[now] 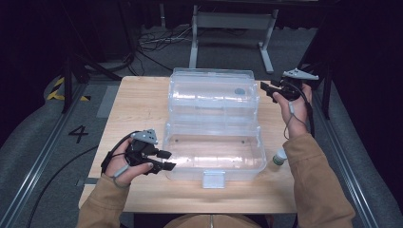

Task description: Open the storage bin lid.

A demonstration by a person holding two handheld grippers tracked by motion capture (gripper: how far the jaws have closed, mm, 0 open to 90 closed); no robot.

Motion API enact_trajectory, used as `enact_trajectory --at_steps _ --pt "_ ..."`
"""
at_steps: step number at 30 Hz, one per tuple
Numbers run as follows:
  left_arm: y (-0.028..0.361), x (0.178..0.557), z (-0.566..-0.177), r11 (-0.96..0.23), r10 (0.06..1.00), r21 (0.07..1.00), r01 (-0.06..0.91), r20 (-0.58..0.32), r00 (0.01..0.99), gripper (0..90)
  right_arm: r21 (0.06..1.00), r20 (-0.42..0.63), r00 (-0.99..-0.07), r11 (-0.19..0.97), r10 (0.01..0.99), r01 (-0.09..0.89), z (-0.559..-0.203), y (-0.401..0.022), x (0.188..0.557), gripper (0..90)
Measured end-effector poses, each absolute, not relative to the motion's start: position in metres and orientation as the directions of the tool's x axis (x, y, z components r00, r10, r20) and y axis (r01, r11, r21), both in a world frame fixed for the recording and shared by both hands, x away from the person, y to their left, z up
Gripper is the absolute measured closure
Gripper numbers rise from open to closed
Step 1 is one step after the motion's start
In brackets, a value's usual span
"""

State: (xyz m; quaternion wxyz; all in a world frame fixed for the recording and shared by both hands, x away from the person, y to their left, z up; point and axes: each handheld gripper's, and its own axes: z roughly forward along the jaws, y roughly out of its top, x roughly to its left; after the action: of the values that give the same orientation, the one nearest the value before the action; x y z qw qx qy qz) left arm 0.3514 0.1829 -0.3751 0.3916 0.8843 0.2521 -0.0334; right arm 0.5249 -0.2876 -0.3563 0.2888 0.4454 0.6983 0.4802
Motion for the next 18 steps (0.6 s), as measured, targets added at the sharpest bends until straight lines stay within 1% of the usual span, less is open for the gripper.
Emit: enact_trajectory --at_steps 2,3,5,7,8,10,13,18 --pt "0.188 0.355 -0.372 -0.557 0.45 0.677 0.481 -0.241 0.86 51.3 0.931 -0.027 -0.472 0.194 0.881 0.309 -0.354 -0.291 0.514 46.1" --pt "0.19 0.357 -0.371 -0.552 0.461 0.677 0.487 -0.239 0.855 51.1 0.926 -0.051 -0.476 0.22 0.878 0.306 -0.352 -0.293 0.506 46.1" --pt "0.194 0.361 -0.369 -0.536 0.484 0.679 0.502 -0.24 0.841 50.9 0.924 -0.059 -0.485 0.232 0.872 0.305 -0.351 -0.297 0.495 46.0" --pt "0.199 0.366 -0.367 -0.523 0.507 0.678 0.516 -0.24 0.828 50.8 0.93 -0.049 -0.502 0.223 0.863 0.292 -0.351 -0.299 0.487 44.3" --pt "0.202 0.369 -0.367 -0.516 0.516 0.68 0.52 -0.238 0.823 50.8 0.93 -0.049 -0.503 0.223 0.863 0.292 -0.35 -0.302 0.479 41.3" --pt "0.203 0.371 -0.366 -0.512 0.524 0.68 0.524 -0.236 0.818 50.7 0.929 -0.045 -0.505 0.223 0.862 0.297 -0.35 -0.305 0.474 41.4" --pt "0.206 0.375 -0.365 -0.5 0.547 0.679 0.537 -0.233 0.804 50.7 0.931 -0.003 -0.501 0.185 0.866 0.314 -0.351 -0.315 0.462 38.8" --pt "0.209 0.378 -0.359 -0.484 0.57 0.689 0.54 -0.22 0.792 50.0 0.937 0.031 -0.509 0.152 0.86 0.315 -0.351 -0.325 0.447 38.1"
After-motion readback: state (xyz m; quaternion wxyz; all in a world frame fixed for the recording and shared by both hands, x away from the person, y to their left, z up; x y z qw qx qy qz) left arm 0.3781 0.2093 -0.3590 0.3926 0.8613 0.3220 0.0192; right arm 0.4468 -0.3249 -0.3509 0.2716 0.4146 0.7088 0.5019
